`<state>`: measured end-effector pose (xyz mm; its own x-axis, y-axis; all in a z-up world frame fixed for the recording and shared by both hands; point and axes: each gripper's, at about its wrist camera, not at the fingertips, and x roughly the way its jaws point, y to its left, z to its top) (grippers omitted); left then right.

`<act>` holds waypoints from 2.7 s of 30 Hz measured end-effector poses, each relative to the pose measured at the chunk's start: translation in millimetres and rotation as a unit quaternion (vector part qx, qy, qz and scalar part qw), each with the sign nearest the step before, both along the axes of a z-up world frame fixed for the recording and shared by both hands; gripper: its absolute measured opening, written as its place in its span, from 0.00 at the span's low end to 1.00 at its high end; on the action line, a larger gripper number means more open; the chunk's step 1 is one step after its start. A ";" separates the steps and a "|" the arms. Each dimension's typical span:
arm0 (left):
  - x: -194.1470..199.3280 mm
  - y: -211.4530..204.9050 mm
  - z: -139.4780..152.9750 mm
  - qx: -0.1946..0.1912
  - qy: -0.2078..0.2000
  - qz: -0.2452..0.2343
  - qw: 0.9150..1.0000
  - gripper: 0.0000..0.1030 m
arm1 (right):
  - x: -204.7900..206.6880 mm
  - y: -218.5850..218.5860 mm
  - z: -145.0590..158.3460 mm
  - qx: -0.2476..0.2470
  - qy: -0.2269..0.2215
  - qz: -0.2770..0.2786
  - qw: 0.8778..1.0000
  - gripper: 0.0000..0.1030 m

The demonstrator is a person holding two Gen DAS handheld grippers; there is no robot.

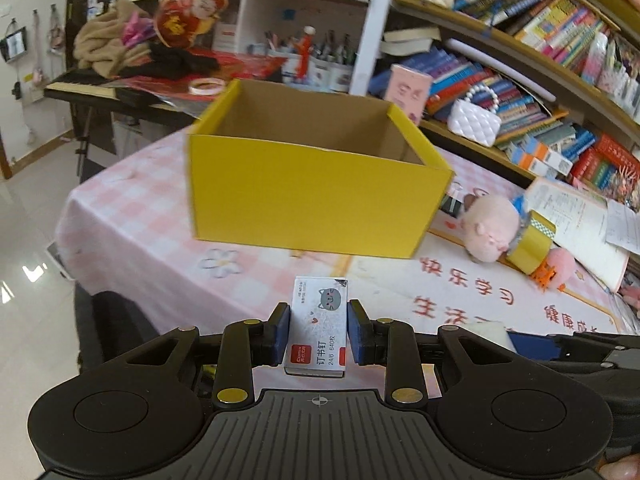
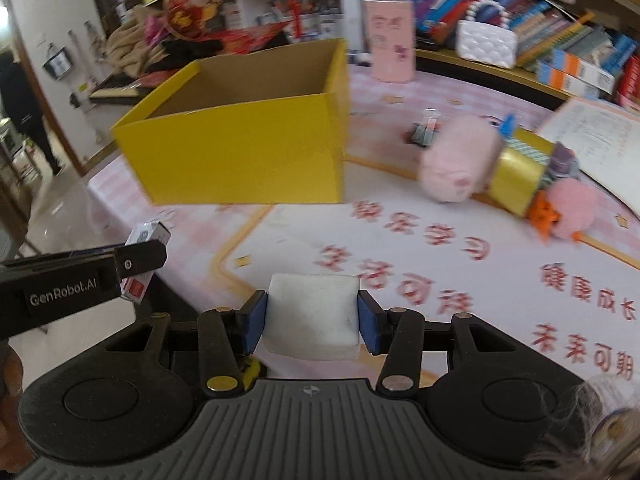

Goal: Organize objects
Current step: 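Carry the foam block and card box toward the yellow box with both tools, then lower both items into the yellow box and open both tools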

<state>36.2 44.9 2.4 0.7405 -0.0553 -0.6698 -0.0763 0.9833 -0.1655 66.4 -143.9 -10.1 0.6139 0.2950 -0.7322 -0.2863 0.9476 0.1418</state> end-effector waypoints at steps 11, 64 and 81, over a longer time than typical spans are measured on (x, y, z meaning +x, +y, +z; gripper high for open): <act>-34.2 42.6 9.0 0.003 -0.022 -0.008 1.000 0.28 | -32.6 57.8 2.4 0.001 -0.012 0.016 1.000 0.44; 90.2 74.0 82.8 -0.004 -0.130 -0.039 0.991 0.28 | 97.8 88.6 79.0 0.003 -0.128 0.005 0.992 0.43; 228.9 65.9 41.4 -0.015 -0.007 -0.002 1.000 0.28 | 239.7 117.7 42.9 -0.098 -0.104 0.164 0.976 0.43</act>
